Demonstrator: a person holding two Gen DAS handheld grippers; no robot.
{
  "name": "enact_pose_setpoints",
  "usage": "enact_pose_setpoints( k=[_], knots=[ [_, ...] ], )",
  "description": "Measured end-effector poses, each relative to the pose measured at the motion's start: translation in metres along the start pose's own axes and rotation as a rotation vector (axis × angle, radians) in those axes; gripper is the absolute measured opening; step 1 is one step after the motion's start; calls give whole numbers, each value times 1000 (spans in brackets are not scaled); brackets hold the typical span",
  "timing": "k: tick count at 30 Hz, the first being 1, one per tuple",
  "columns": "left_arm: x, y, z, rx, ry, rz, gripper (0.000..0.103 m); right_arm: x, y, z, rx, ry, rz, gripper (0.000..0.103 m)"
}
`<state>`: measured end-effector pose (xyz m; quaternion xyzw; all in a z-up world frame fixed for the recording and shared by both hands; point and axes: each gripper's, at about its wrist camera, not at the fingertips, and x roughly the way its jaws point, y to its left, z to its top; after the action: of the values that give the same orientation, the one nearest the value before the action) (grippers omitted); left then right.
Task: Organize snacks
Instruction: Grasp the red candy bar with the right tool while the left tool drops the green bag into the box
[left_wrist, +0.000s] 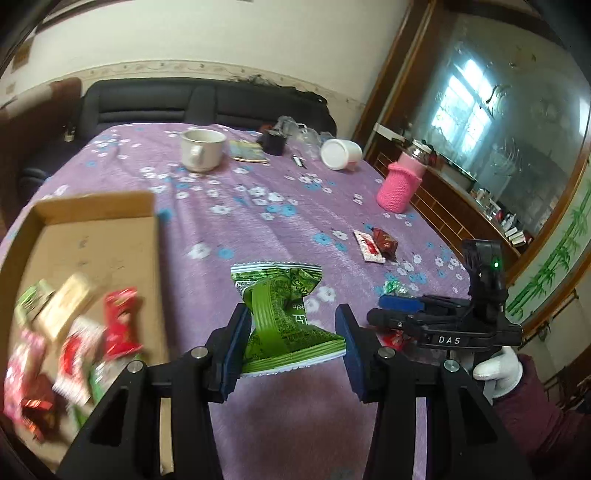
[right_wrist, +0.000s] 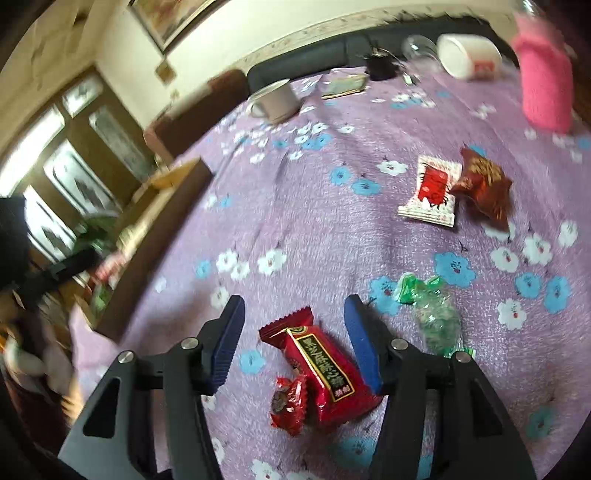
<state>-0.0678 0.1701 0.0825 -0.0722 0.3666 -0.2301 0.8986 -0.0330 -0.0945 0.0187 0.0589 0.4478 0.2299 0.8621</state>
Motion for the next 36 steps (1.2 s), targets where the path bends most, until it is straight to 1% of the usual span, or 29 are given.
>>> enact_pose_setpoints(
  k=[3, 5, 6, 8, 12, 16, 18, 23, 27, 29, 32, 34, 36],
  knots=[
    [-10, 12, -8, -20, -11, 14, 47, -1, 13, -7, -79, 31, -82, 57],
    [-14, 21, -12, -40, -17, 19, 47, -3, 16, -12, -112, 39, -138, 44],
    [-16, 26, -14, -55, -22, 21, 47, -3, 15, -13, -116, 42, -164, 33],
    [-20, 34, -18, -78, -32, 24, 47, -6, 13, -12, -116, 38, -195, 25],
    [-29, 46, -22, -108, -49, 31, 47, -16, 16, -10, -108, 14, -199, 24],
    [-37, 67, -21, -150, -60, 55, 47, -22, 30, -1, -114, -12, -168, 24],
    [-42, 79, -17, -169, -66, 73, 47, -22, 42, 7, -121, -17, -138, 24],
    [-50, 111, -4, -229, -67, 126, 47, -11, 79, 29, -129, -2, -28, 24],
    [-44, 144, 8, -306, -52, 154, 47, 10, 113, 48, -107, 31, 106, 25],
    [-36, 165, 14, -366, -37, 165, 48, 26, 135, 57, -97, 53, 164, 25],
    [-26, 183, 18, -418, -13, 167, 48, 49, 166, 67, -110, 74, 201, 25],
    [-19, 190, 20, -426, 0, 173, 48, 66, 184, 75, -107, 95, 223, 25],
    [-13, 195, 21, -434, 7, 176, 49, 85, 199, 82, -108, 109, 222, 25]
  ],
)
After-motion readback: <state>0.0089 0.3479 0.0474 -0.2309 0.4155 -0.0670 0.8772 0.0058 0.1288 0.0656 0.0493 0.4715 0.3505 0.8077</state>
